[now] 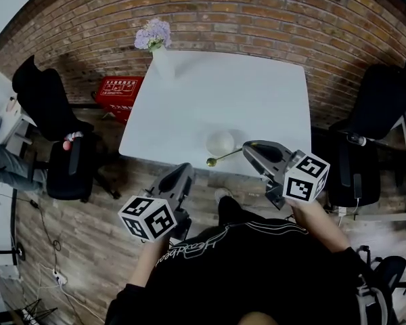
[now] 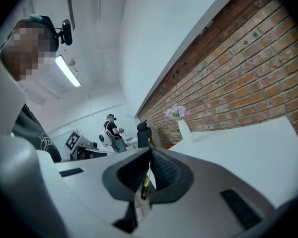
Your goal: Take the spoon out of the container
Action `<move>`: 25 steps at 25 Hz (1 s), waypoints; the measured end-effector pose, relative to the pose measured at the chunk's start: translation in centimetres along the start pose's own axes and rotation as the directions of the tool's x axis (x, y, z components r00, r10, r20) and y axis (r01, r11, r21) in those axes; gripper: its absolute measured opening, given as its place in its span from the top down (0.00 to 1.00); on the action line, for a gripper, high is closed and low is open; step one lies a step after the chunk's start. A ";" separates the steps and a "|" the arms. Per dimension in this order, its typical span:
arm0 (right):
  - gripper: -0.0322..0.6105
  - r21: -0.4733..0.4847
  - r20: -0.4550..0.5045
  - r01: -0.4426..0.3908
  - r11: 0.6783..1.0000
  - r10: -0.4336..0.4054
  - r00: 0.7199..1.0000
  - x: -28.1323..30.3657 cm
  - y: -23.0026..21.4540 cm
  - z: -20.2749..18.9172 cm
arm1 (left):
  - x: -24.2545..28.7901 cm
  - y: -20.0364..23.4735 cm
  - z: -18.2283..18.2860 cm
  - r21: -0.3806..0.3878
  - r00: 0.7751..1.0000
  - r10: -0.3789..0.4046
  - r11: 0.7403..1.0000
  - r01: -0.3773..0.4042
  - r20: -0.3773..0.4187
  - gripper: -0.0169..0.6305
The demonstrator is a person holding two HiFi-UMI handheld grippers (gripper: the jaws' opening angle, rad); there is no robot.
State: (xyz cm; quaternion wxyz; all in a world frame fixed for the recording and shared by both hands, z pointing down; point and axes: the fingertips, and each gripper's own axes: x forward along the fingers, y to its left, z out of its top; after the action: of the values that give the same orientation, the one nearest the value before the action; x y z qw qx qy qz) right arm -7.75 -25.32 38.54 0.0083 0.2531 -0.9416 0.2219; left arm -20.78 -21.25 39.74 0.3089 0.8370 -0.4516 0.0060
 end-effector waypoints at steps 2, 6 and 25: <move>0.95 -0.005 0.000 0.003 1.000 -0.003 1.000 -0.2 0.1 0.0 | 0.0 -0.1 -0.1 0.000 1.000 -0.002 1.000 0.002 -0.001 0.97; 0.95 0.005 -0.009 0.013 1.000 -0.012 1.000 -0.3 -0.3 -0.3 | 0.2 -0.4 -0.2 0.003 1.000 -0.010 1.000 0.010 -0.005 0.97; 0.95 0.025 -0.004 0.025 0.999 -0.025 1.000 -0.3 -1.4 -0.5 | 1.1 0.0 -0.5 -0.009 1.000 -0.011 1.000 0.011 -0.011 0.97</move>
State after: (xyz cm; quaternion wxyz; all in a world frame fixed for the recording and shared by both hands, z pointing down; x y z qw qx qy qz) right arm -6.88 -26.06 39.56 0.0097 0.2646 -0.9355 0.2340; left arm -19.98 -21.83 40.46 0.3154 0.8380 -0.4453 0.0069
